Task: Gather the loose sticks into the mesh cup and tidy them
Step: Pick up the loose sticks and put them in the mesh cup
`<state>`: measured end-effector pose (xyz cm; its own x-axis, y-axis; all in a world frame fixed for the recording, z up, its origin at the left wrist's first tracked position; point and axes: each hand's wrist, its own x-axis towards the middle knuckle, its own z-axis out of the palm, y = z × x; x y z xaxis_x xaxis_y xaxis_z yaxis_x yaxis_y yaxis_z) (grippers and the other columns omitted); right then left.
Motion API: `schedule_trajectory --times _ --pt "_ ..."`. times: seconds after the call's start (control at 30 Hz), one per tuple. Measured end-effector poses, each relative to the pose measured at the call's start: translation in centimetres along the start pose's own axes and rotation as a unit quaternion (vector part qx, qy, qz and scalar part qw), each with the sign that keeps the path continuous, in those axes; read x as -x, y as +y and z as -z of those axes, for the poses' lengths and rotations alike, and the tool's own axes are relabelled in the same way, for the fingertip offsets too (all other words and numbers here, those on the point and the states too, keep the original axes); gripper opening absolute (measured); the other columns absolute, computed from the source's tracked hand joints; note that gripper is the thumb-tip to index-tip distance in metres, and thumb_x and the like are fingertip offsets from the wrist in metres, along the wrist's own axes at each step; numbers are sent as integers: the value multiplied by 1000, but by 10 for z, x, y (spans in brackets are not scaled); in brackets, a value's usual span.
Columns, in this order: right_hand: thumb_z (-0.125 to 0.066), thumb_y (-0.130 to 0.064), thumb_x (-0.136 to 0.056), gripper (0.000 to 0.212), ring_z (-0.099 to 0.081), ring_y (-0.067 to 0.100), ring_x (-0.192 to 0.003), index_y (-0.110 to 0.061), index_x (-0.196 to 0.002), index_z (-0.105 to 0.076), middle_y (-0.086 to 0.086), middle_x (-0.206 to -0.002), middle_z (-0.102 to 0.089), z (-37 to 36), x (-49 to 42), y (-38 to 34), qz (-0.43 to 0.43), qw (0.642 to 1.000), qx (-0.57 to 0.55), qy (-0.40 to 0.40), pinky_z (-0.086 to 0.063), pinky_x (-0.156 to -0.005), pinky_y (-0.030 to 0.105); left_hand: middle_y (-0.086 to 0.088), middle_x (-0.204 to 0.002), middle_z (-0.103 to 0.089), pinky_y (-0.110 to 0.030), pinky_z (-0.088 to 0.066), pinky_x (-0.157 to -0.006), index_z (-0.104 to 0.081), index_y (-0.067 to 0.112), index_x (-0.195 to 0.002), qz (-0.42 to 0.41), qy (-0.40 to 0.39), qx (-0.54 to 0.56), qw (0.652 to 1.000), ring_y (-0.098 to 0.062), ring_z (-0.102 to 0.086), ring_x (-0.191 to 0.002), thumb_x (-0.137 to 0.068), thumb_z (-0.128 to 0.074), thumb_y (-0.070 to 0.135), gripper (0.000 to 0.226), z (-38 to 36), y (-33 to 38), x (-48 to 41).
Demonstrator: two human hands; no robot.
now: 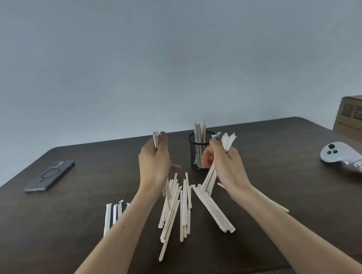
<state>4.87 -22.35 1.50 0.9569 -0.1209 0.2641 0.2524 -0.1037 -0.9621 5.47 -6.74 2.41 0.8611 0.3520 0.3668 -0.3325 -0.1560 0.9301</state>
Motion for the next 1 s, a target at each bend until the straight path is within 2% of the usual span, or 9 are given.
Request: schedule_trajectory --times 0.17,0.23,0.37,0.6,0.67,0.73,0.8,0.9,1.0 --pt "-39 -37 -93 40 -49 16 -62 -16 -67 -61 -5 -63 -51 13 -26 -20 18 997 68 23 -40 -69 36 -1 -44 -38 -43 -61 -62 -39 9 -71 -49 -19 -38 998 -16 -53 -31 -108 -38 42 49 -18 33 -26" --pt "-36 -39 -93 42 -52 18 -63 -17 -65 -59 -4 -63 -54 15 -41 -29 21 997 65 35 -43 -73 39 -7 -52 -34 -32 -46 -50 -36 10 -70 -77 -1 -49 996 -24 -49 -34 -106 -39 44 49 -32 46 -39" --pt "-38 -38 -94 43 -59 24 -64 -18 -62 -59 -2 -63 -56 17 -77 -48 53 992 88 68 -46 -74 39 -11 -60 -30 -34 -36 -50 -36 8 -71 -101 12 -1 995 -24 -36 -54 -102 -44 42 47 -65 66 -62" --pt "-33 -55 -94 55 -64 25 -81 -16 -85 -70 0 -83 -70 9 -134 -29 76 968 225 80 -47 -75 34 -5 -61 -40 -45 -51 -54 -37 11 -73 -116 43 -27 992 -35 -54 -56 -108 -35 45 49 -115 52 -101" --pt "-32 -60 -93 57 -65 25 -81 -17 -85 -69 0 -82 -71 8 -144 -19 66 965 243 75 -49 -76 35 -2 -62 -39 -30 -47 -43 -39 10 -75 -106 50 -24 993 -42 -64 -63 -110 -35 41 47 -123 39 -108" --pt "-32 -61 -92 56 -66 25 -80 -17 -83 -67 0 -80 -70 7 -150 -10 54 963 254 68 -48 -75 35 -1 -64 -38 -16 -45 -41 -39 14 -73 -89 51 -21 995 -27 -65 -53 -111 -36 36 44 -129 26 -110" --pt "-33 -63 -89 55 -65 26 -81 -17 -79 -62 1 -80 -70 6 -154 -3 52 958 276 61 -49 -76 35 -1 -65 -39 -25 -56 -52 -39 17 -70 -75 35 -21 996 -9 -54 -43 -110 -39 33 43 -131 12 -109" --pt "-41 -64 -86 50 -64 24 -81 -19 -79 -62 -6 -76 -66 5 -151 1 40 942 329 45 -43 -71 33 2 -65 -51 -29 -46 -60 -47 10 -77 -59 21 -61 996 -5 -52 -51 -104 -51 31 35 -126 -6 -104" --pt "-48 -68 -84 48 -62 16 -90 -26 -104 -63 -16 -90 -62 9 -140 -1 48 932 356 44 -38 -75 31 9 -74 -67 -28 -49 -66 -57 12 -108 -47 15 -80 996 -6 -66 -69 -96 -62 24 17 -112 -5 -100"
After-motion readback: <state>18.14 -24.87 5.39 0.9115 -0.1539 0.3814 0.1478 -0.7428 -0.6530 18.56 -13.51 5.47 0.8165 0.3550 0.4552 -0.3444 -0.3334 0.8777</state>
